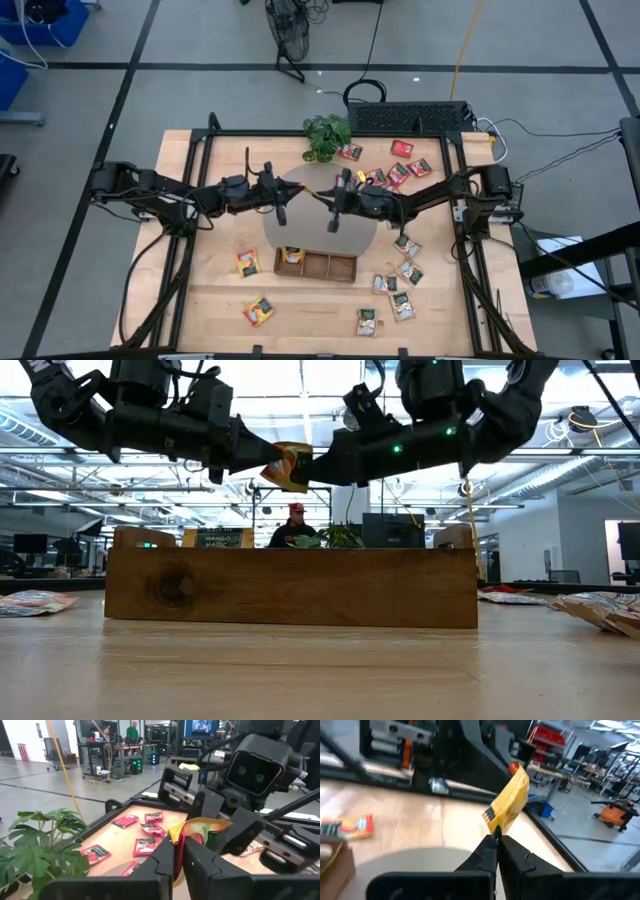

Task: Pick & Place Tea
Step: Put the top orange tea bag into the left slot of the wooden organizer

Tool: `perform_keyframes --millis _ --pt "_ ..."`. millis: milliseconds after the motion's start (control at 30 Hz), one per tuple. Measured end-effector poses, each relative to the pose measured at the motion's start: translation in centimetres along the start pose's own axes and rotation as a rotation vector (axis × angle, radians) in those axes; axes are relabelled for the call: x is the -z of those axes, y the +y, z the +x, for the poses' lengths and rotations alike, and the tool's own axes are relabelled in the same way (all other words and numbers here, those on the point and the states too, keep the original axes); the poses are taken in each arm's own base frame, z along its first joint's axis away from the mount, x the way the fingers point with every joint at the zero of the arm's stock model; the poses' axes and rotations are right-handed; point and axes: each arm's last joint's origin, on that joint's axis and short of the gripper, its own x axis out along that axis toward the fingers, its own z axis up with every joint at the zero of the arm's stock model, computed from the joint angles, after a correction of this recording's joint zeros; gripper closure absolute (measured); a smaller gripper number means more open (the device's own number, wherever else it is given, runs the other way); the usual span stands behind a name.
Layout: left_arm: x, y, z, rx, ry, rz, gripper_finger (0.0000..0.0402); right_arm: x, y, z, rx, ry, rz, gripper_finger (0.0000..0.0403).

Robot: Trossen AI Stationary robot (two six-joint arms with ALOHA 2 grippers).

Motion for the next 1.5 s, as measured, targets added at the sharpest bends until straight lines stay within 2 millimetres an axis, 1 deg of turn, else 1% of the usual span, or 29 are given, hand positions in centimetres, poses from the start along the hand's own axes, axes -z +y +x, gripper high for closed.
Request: perform_keyframes --millis 133,200,300,400,500,567,633,733,833,933,1067,1167,1233,1300,1500 --pt "0.1 0.0 0.0 0.005 0.008 -0.008 0.0346 -1.3 -0.5 -1.3 -0.035 0.118 -0.031 0.0402" --pt "0.1 0.0 0.0 0.004 0.007 -0.009 0.0341 -2.1 -0.9 -2.3 -0.058 0.211 -0.026 0.0402" --pt "0.1 0.0 0.0 0.003 0.006 -0.024 0.0338 -4.2 -1.6 -3.6 -0.134 0.37 -0.006 0.0402" --pt "-0.2 -0.1 0.2 0.003 0.012 -0.122 0.0337 -6.0 -2.0 -4.4 -0.254 0.552 0.043 0.0402" --pt "-0.8 -0.4 1.3 0.036 0.114 -0.155 0.0337 -7.3 -1.9 -4.9 -0.366 0.709 0.074 0.0402" --pt "-1.5 -0.7 2.2 0.052 0.223 -0.165 0.0333 -8.1 -1.9 -4.7 -0.411 0.747 0.095 0.0402" --pt "-2.8 -1.2 3.2 0.065 0.313 -0.162 0.0323 -8.1 -1.7 -4.6 -0.441 0.785 0.108 0.0402" --pt "-4.2 -2.1 4.4 0.08 0.384 -0.135 0.0295 -7.8 -1.5 -4.5 -0.47 0.799 0.137 0.0402" --pt "-5.5 -3.4 5.3 0.168 0.351 -0.095 0.0258 -7.9 -1.4 -4.5 -0.479 0.784 0.138 0.0403" --pt "-5.8 -4.3 5.4 0.249 0.349 -0.064 0.0221 -7.5 -1.1 -4.5 -0.485 0.781 0.133 0.0403" --pt "-5.5 -5.0 5.7 0.27 0.337 -0.079 0.0188 -7.6 -0.9 -4.3 -0.492 0.732 0.116 0.0403" --pt "-4.9 -5.4 6.3 0.278 0.321 -0.095 0.0183 -7.3 -0.8 -4.2 -0.493 0.728 0.113 0.0403" --pt "-4.0 -5.5 6.7 0.274 0.343 -0.104 0.0187 -7.3 -0.8 -4.2 -0.493 0.724 0.113 0.0403" --pt "-3.6 -5.7 7.5 0.283 0.296 -0.118 0.0194 -7.5 -0.8 -4.2 -0.492 0.715 0.112 0.0403" --pt "-2.1 -6.0 8.6 0.309 0.376 -0.121 0.0222 -7.3 -0.8 -4.3 -0.493 0.726 0.113 0.0403"
